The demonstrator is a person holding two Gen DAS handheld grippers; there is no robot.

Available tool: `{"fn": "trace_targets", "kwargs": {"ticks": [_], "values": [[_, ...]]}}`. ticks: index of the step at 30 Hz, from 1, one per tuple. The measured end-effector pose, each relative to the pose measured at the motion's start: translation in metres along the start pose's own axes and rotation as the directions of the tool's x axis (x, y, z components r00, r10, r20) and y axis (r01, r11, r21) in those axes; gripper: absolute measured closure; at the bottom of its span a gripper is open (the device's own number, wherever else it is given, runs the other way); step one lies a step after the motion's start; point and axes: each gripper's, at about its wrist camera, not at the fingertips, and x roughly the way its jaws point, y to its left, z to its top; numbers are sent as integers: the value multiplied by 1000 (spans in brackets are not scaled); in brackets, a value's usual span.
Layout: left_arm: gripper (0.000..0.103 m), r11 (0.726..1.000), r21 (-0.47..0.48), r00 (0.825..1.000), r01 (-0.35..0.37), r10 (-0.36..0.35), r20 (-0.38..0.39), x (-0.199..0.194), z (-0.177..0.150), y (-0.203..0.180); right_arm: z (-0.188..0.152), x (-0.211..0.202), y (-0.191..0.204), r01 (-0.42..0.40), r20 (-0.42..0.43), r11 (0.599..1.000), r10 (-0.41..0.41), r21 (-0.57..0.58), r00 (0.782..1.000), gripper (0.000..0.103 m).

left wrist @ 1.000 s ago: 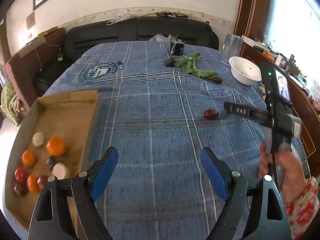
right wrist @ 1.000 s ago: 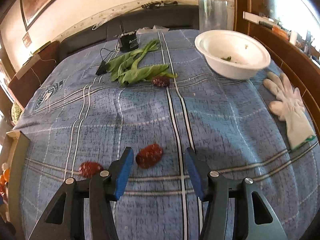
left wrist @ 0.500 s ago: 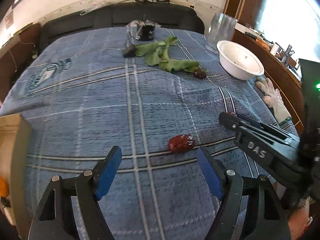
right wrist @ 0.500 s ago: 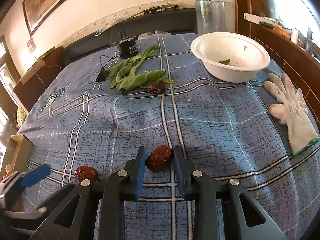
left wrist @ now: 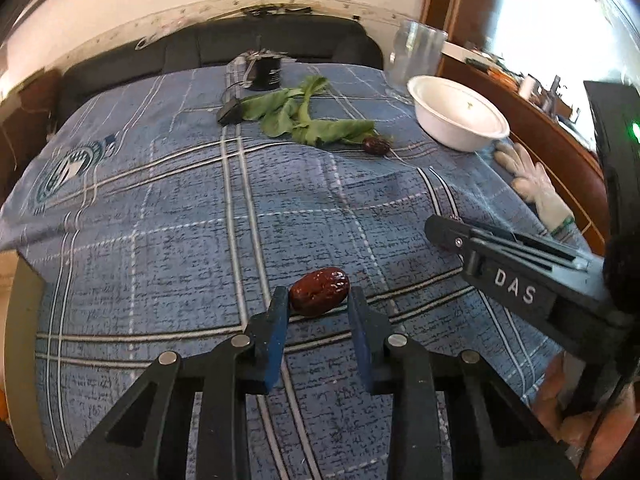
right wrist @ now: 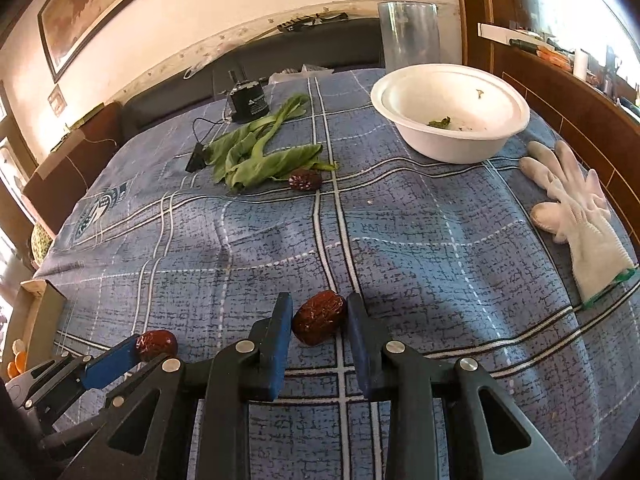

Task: Organize fruits
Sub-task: 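Grasp a red date with the left tool while the right tool grasps the other date, then carry both red dates into the tray and open both tools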

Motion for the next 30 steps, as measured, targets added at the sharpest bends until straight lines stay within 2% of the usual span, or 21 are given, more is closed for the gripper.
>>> {"fn": "trace_targets", "kwargs": {"ticks": [6,9,16,21,24,30], "values": [[75,998,-54,998,21,-18,52,-49,-3,9,-2,-12,15,-31,35,998,33,-45,999,74],[75,996,-80,997,29,-23,72,-81,-10,24,-7,-17,29,-72,32,994,75,-84,997,74],[74,984,-150,989,-95,110,99,-153,-32,94,-23,-35,79,-160,14,968,165,-192,986,74],[74,945,-239,965,-225,249,77,-189,-52,167,-37,-60,126,-217,9,939,227,-265,974,73],[74,919,-307,961,-247,274,47,-200,-58,209,-39,-67,160,-272,-23,916,277,-295,960,73],[74,884,-360,948,-300,319,-6,-195,-58,264,-50,-65,239,-371,-116,856,353,-360,928,73]]}}
